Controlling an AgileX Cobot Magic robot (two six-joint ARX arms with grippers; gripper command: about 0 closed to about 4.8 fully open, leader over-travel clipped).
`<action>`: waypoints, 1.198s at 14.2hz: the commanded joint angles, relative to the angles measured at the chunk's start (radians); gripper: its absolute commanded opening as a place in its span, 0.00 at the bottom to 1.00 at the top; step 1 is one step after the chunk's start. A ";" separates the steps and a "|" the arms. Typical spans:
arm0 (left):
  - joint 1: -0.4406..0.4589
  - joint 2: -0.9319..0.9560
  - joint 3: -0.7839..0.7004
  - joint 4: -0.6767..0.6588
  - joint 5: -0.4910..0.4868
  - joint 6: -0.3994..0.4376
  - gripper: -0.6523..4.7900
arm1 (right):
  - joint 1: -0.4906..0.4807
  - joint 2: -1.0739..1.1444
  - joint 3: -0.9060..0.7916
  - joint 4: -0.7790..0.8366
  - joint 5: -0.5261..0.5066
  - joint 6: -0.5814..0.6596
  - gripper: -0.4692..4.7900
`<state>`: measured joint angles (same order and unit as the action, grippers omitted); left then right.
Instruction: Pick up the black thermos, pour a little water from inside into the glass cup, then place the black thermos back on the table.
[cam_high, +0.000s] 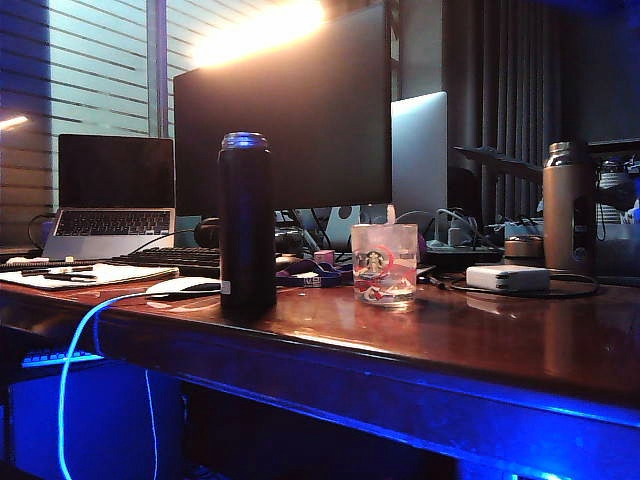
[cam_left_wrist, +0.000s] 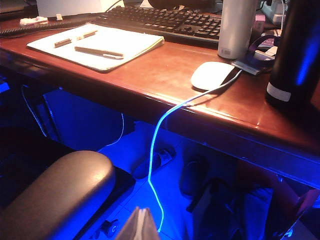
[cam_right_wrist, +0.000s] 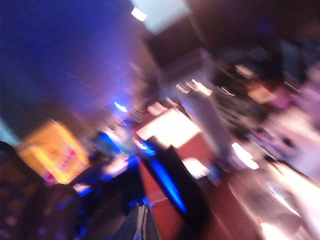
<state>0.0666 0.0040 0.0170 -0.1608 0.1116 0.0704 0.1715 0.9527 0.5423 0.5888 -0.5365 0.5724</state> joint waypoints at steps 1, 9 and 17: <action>0.000 -0.003 -0.009 -0.016 -0.004 0.001 0.12 | 0.177 0.230 0.103 0.063 0.087 -0.232 0.09; 0.000 -0.003 -0.009 -0.017 -0.003 0.000 0.12 | 0.322 0.839 0.504 0.074 0.203 -0.566 0.09; 0.000 -0.003 -0.009 -0.017 -0.003 0.001 0.12 | 0.324 0.934 0.526 0.211 0.201 -0.616 1.00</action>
<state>0.0669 0.0040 0.0166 -0.1608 0.1104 0.0704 0.4934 1.8893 1.0634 0.7399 -0.3344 -0.0647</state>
